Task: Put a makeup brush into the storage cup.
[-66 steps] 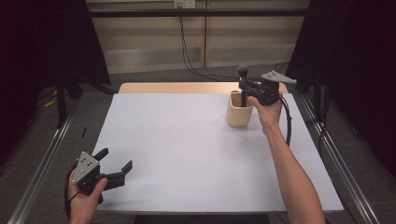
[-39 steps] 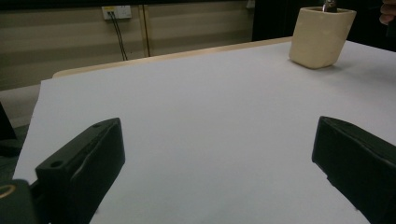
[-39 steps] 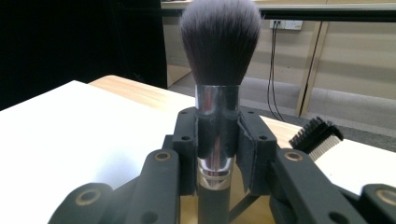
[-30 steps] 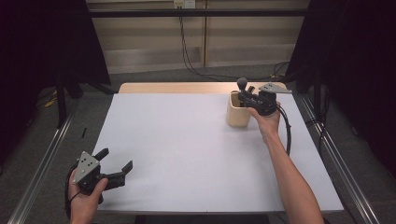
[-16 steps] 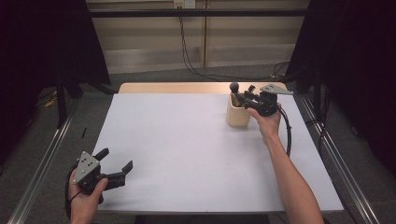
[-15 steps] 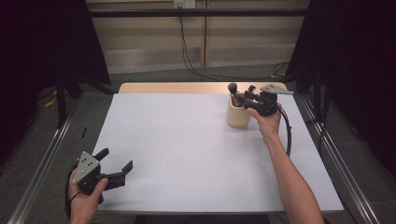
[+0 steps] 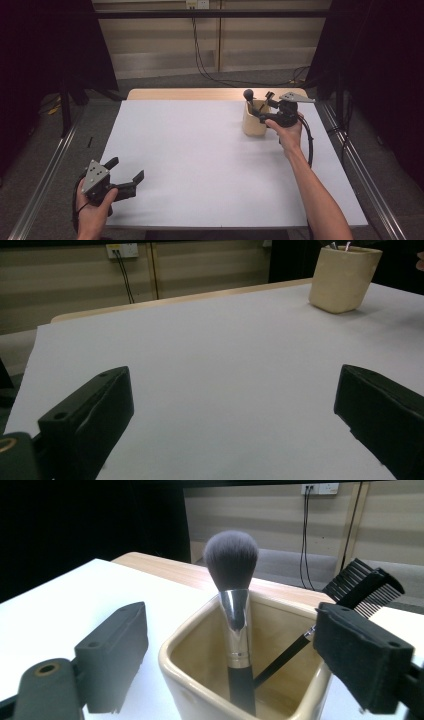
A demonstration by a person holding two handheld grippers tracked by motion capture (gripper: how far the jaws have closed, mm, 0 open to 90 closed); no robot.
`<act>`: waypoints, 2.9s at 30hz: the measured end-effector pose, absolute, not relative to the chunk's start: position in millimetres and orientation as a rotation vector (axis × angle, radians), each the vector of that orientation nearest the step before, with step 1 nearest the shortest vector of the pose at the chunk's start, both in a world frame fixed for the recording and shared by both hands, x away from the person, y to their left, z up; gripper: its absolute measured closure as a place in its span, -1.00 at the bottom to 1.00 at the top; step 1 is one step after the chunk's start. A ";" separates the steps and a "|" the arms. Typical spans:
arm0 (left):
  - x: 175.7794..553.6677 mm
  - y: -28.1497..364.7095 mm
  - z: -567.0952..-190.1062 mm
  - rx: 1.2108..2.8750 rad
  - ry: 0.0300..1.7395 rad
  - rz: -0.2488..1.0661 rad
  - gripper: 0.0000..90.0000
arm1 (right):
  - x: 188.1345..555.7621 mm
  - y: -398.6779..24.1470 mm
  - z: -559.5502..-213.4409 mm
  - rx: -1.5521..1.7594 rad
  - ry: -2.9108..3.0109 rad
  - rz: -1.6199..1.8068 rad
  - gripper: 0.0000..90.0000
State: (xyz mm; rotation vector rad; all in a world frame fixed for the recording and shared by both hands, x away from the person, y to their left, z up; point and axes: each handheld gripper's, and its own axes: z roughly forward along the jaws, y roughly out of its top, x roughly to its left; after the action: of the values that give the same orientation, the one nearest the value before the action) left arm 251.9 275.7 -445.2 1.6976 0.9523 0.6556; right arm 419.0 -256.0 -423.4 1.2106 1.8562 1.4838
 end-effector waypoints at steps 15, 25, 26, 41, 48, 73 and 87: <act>252.1 275.4 -444.8 1.697 0.948 0.654 -0.94 | 397.5 -259.4 -421.2 1.209 1.855 1.512 -0.96; 247.7 279.8 -443.7 1.687 0.937 0.658 -0.94 | 376.8 -259.6 -420.5 1.214 1.820 1.473 -0.96; 247.6 279.9 -443.4 1.687 0.936 0.659 -0.94 | 374.9 -259.4 -420.6 1.210 1.822 1.470 -0.96; 246.4 279.2 -443.1 1.685 0.936 0.660 -0.94 | 336.8 -265.1 -422.4 1.195 1.804 1.445 -0.97; 245.3 278.7 -442.9 1.681 0.934 0.658 -0.94 | 322.2 -267.7 -427.5 1.224 1.802 1.441 -0.98; 241.2 277.0 -442.6 1.685 0.936 0.662 -0.94 | 252.4 -288.0 -440.4 1.207 1.792 1.402 -0.96; 239.6 278.0 -442.1 1.687 0.935 0.666 -0.94 | 218.2 -300.2 -449.0 1.228 1.789 1.368 -0.96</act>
State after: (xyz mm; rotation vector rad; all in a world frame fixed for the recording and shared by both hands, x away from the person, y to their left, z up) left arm 239.6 278.0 -442.1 1.6869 0.9348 0.6658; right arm 218.2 -300.2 -449.0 1.2281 1.7890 1.3685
